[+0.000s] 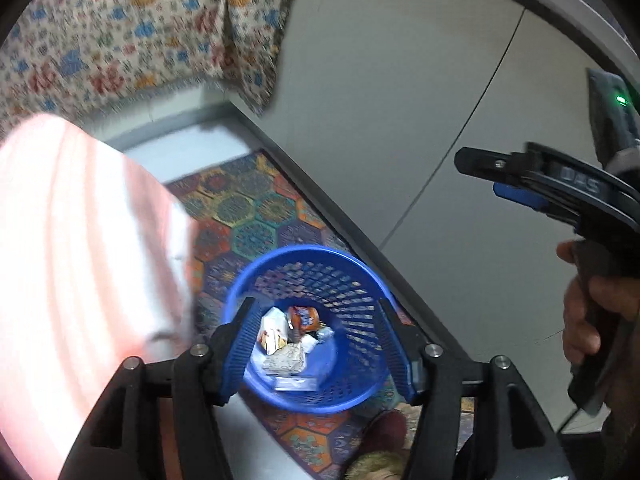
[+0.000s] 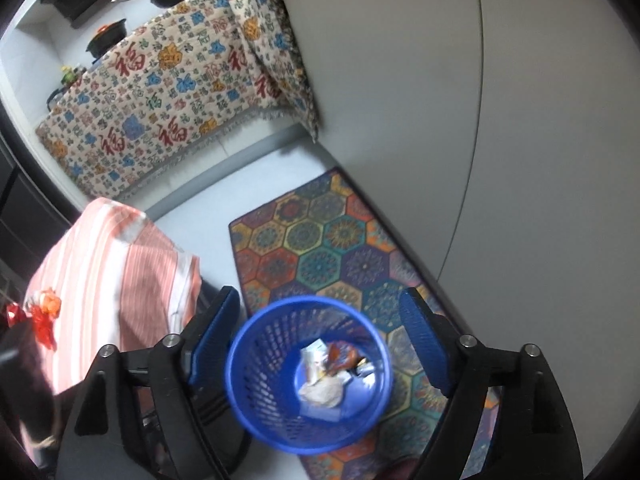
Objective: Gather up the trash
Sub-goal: 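Bring both tools back above the table toward the red cans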
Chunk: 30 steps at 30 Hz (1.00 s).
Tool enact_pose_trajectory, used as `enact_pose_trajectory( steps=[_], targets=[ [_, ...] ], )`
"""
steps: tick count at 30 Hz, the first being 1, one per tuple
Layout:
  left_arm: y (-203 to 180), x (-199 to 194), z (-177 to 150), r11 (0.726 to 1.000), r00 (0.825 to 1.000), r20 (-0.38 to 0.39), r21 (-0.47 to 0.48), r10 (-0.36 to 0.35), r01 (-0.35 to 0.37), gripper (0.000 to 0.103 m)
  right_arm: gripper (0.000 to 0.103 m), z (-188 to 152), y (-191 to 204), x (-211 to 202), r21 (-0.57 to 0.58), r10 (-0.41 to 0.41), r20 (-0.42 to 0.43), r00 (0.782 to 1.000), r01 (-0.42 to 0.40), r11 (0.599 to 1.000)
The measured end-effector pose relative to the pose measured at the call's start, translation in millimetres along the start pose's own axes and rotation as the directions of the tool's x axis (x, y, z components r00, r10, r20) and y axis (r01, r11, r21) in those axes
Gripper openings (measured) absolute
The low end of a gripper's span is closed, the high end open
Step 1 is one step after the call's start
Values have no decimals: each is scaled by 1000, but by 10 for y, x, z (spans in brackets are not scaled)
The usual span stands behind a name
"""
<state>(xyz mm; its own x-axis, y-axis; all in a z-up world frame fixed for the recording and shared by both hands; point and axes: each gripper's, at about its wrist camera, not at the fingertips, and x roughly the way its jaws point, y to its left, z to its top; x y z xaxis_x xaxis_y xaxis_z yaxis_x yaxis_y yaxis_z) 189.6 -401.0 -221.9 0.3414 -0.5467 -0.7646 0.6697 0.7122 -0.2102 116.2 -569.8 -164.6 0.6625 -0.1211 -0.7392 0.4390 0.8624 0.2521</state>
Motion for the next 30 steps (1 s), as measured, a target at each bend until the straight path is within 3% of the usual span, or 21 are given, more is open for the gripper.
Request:
enact_pose_trajectory(
  steps=[7, 12, 16, 19, 22, 27, 29, 30],
  targets=[
    [543, -740, -286, 995, 992, 74, -22, 99, -98, 67, 86, 4, 308, -170, -74, 6, 74, 997, 0, 997],
    [1246, -1160, -763, 966, 967, 55, -83, 250, -245, 67, 87, -77, 735, -254, -131, 82, 87, 993, -70, 989],
    [1742, -1420, -1107, 929, 935, 33, -132, 353, -345, 67, 89, -290, 1336, -257, -215, 189, 37, 981, -177, 960],
    [2114, -1633, -1375, 890, 901, 17, -168, 433, -424, 67, 90, -557, 1915, -233, -321, 262, -27, 965, -256, 912],
    [2518, -1869, -1586, 858, 884, 7, -246, 467, -452, 75, 90, -878, 2499, -158, -432, 309, -115, 944, -328, 840],
    [2917, -2095, -1705, 825, 873, -15, -320, 488, -466, 89, 90, -1392, 3180, 11, -558, 319, -248, 915, -404, 725],
    [2971, -2128, -1720, 828, 873, -16, -310, 488, -468, 91, 90, -1528, 3366, 129, -593, 291, -286, 913, -407, 695],
    [2997, -2124, -1711, 830, 874, -21, -302, 485, -468, 97, 90, -1593, 3453, 188, -609, 269, -294, 917, -396, 687]
  ],
)
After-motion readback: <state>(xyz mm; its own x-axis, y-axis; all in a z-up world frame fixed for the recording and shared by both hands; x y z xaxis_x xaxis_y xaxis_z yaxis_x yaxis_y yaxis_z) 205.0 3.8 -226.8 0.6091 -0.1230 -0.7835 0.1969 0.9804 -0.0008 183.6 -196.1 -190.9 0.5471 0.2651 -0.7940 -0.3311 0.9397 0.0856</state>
